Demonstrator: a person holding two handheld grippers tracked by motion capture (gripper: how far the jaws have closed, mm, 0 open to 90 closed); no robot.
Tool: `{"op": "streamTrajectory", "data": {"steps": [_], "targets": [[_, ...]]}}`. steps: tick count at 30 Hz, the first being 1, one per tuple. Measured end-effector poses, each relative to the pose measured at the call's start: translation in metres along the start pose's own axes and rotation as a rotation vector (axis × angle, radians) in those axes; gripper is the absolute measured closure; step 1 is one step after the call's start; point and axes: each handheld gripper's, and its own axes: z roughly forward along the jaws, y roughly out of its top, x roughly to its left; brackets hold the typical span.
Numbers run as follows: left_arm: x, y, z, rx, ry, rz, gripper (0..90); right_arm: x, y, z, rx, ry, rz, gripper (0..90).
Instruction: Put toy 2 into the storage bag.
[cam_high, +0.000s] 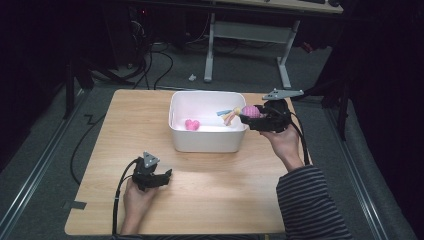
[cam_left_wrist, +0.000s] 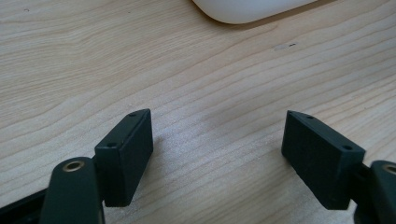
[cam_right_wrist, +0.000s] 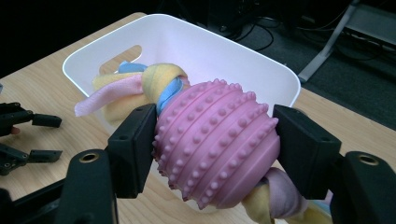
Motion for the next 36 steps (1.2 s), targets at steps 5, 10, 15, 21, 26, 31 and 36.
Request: {"op": "streamTrajectory", "data": {"steps": [5, 10, 15, 21, 26, 31, 36], "targets": [[0.0, 0.0, 0.0, 0.0, 0.0, 0.001, 25.0, 0.0, 0.003, 0.009, 0.017, 0.005, -0.002, 33.8], [0.0, 0.0, 0.0, 0.0, -0.001, 0.001, 25.0, 0.001, 0.006, 0.024, 0.04, 0.017, -0.012, 33.8], [0.0, 0.0, 0.0, 0.0, -0.001, 0.0, 25.0, 0.002, 0.008, 0.037, 0.067, 0.023, -0.029, 33.8], [0.0, 0.0, 0.0, 0.0, -0.002, 0.0, 25.0, 0.002, 0.006, 0.052, 0.104, 0.039, -0.02, 33.7], [0.0, 0.0, 0.0, 0.0, -0.002, 0.001, 25.0, 0.002, 0.004, 0.058, 0.131, 0.05, -0.013, 33.7], [0.0, 0.0, 0.0, 0.002, -0.002, 0.003, 25.0, -0.001, 0.0, 0.064, 0.16, 0.051, -0.001, 33.7], [0.0, 0.0, 0.0, 0.001, -0.002, 0.002, 25.0, -0.002, -0.002, 0.066, 0.174, 0.047, -0.002, 33.6]]}}
